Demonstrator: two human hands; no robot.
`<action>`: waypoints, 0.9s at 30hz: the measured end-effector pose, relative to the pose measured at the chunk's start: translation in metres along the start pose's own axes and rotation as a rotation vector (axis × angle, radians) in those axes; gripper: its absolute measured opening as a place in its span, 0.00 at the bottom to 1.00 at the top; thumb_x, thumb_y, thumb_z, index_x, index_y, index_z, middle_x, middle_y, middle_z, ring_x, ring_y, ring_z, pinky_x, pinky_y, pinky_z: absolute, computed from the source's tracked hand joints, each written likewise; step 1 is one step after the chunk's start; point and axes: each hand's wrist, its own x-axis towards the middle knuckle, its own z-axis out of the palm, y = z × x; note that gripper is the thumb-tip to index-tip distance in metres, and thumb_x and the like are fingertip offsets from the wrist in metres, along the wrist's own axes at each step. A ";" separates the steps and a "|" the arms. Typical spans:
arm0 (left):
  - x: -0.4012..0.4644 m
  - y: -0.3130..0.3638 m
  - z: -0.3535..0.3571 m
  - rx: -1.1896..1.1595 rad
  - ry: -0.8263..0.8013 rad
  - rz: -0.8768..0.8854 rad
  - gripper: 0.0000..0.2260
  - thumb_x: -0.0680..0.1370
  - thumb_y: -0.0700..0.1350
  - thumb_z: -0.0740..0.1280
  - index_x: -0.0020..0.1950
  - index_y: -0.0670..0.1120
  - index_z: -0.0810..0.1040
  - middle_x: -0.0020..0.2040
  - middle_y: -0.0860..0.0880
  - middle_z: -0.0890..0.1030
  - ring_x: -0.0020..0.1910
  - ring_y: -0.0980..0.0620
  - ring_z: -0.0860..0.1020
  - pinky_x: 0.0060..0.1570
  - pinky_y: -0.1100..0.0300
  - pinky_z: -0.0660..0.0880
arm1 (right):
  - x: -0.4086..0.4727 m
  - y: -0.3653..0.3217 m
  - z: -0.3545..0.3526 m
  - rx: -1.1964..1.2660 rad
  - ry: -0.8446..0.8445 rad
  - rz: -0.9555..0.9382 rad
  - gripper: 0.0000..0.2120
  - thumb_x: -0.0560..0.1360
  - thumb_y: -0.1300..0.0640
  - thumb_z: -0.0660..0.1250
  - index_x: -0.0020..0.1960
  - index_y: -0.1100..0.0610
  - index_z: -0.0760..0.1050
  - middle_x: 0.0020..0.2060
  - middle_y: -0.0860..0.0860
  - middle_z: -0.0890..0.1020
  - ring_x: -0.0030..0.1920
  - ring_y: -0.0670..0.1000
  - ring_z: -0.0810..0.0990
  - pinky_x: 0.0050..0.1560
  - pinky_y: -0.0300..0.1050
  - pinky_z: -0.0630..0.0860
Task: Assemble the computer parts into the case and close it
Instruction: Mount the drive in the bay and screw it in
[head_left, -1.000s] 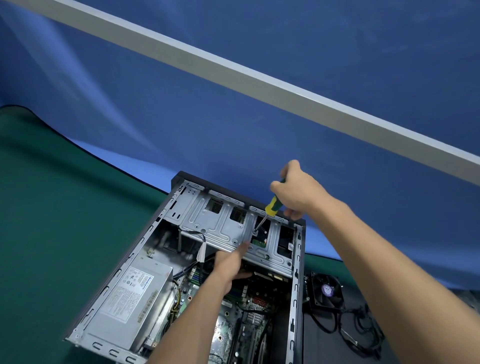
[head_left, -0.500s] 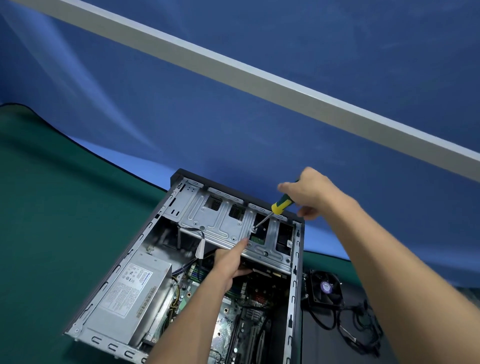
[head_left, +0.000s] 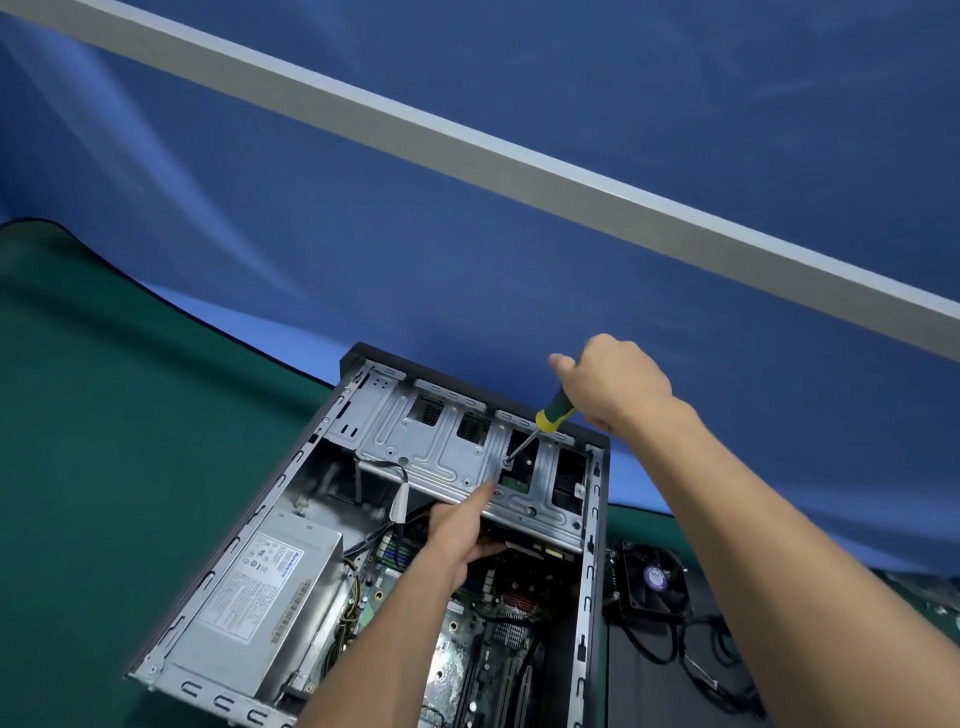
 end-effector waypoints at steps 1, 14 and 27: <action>0.000 0.000 0.000 -0.001 0.000 0.000 0.27 0.72 0.52 0.73 0.62 0.37 0.70 0.61 0.46 0.68 0.54 0.45 0.70 0.32 0.58 0.79 | 0.001 0.000 -0.001 0.044 -0.056 -0.010 0.16 0.79 0.47 0.60 0.42 0.60 0.70 0.33 0.55 0.78 0.32 0.57 0.79 0.37 0.47 0.78; 0.003 -0.002 -0.001 -0.006 0.026 -0.009 0.23 0.72 0.52 0.73 0.57 0.36 0.74 0.46 0.45 0.72 0.45 0.45 0.75 0.30 0.57 0.79 | -0.005 -0.020 0.004 0.055 -0.100 -0.053 0.04 0.78 0.58 0.59 0.50 0.58 0.66 0.42 0.55 0.79 0.39 0.59 0.79 0.38 0.44 0.75; -0.001 0.002 0.000 0.002 -0.005 -0.004 0.22 0.72 0.52 0.73 0.56 0.38 0.75 0.53 0.45 0.74 0.53 0.43 0.74 0.33 0.56 0.80 | -0.003 -0.022 0.009 0.063 -0.017 0.003 0.06 0.78 0.57 0.60 0.48 0.58 0.64 0.45 0.56 0.75 0.44 0.58 0.77 0.40 0.46 0.73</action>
